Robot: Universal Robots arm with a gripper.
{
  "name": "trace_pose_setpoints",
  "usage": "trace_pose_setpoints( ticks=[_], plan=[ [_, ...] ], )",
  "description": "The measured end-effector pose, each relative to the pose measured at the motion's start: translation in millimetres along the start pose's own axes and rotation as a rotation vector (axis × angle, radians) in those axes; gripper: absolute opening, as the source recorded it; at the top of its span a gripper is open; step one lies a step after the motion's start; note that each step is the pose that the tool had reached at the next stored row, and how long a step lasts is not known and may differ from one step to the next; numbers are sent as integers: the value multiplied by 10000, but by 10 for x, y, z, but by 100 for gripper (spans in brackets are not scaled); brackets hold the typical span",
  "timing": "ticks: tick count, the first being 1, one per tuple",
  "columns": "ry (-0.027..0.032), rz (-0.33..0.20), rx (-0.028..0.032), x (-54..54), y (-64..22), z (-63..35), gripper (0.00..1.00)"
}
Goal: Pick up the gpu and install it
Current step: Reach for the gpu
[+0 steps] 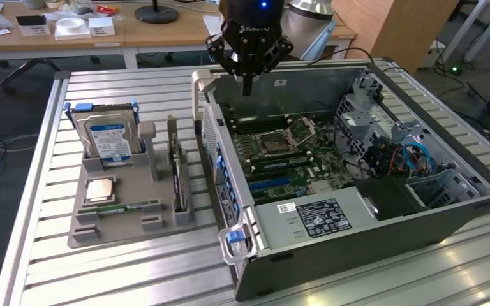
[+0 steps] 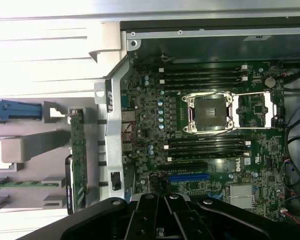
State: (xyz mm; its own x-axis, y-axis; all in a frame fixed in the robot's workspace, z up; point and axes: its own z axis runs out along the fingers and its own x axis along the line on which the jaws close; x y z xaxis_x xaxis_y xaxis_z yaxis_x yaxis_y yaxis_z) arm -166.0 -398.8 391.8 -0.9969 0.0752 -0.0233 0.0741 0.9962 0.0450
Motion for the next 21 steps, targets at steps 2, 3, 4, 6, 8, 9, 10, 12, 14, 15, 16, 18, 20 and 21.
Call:
trace_pose_setpoints(
  ticks=[2,3,4,6,8,9,10,12,14,15,16,18,20,21],
  plan=[
    [0,0,0,14,-1,0,11],
    [0,0,0,21,-1,0,11],
    [0,1,-1,27,-2,0,11],
    [0,1,-1,42,-3,-1,11],
    [0,1,0,55,-4,-1,11],
    [0,1,0,62,-5,-1,11],
    [0,0,-1,69,-5,-1,11],
    [0,1,0,82,-6,-2,11],
    [0,1,-1,95,-7,-2,11],
    [0,1,-1,100,-7,-2,11],
    [0,1,0,106,-8,-2,11],
    [0,1,-1,117,-9,-2,11],
    [0,1,0,127,-9,-3,11],
    [0,1,0,131,-10,-3,11]
  ],
)
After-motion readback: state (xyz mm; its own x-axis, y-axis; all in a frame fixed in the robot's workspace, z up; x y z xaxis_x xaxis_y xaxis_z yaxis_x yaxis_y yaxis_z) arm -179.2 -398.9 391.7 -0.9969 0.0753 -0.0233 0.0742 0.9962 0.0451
